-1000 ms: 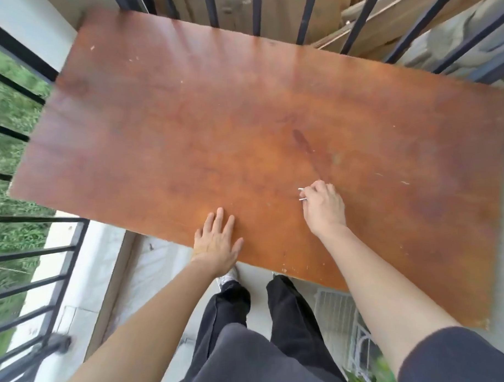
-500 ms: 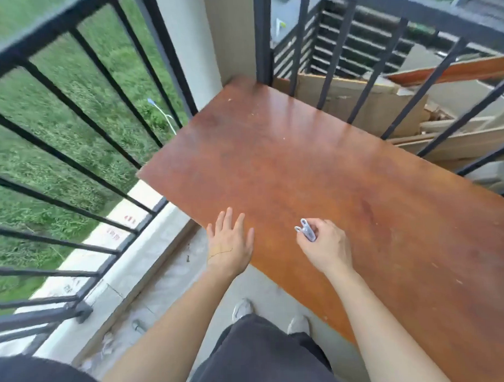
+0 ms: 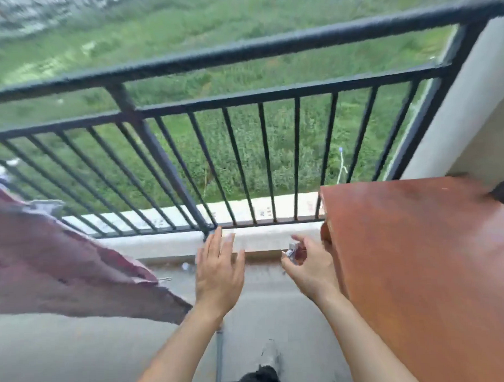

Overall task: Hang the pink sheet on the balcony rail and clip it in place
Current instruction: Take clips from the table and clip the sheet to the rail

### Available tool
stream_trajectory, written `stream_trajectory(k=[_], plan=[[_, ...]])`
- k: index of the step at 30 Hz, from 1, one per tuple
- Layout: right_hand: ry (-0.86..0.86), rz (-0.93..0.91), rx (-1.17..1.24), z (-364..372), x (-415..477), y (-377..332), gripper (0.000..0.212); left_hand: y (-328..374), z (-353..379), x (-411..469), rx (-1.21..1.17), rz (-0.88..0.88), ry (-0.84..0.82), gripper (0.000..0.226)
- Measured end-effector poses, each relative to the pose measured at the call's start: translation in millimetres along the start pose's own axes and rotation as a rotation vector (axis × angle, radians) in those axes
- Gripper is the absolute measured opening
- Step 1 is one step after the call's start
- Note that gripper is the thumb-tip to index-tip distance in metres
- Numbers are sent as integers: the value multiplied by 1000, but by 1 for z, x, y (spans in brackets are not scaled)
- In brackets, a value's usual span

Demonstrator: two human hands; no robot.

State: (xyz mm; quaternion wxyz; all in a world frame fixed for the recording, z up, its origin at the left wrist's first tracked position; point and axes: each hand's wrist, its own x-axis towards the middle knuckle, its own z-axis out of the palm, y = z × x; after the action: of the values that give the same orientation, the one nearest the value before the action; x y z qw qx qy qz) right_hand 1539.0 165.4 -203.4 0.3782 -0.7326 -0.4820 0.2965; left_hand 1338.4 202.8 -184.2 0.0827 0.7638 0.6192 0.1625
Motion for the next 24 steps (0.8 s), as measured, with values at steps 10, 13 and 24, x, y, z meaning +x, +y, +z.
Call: stream_trajectory(k=[10, 13, 24], plan=[[-481, -362, 5, 169, -83, -135, 23, -189, -125, -151, 193, -614, 204, 64], [-565, -390, 64, 207, -104, -174, 18, -227, -157, -182, 223, -780, 183, 66], [-780, -702, 13, 398, -187, -336, 17, -415, -244, -244, 219, -1049, 341, 77]])
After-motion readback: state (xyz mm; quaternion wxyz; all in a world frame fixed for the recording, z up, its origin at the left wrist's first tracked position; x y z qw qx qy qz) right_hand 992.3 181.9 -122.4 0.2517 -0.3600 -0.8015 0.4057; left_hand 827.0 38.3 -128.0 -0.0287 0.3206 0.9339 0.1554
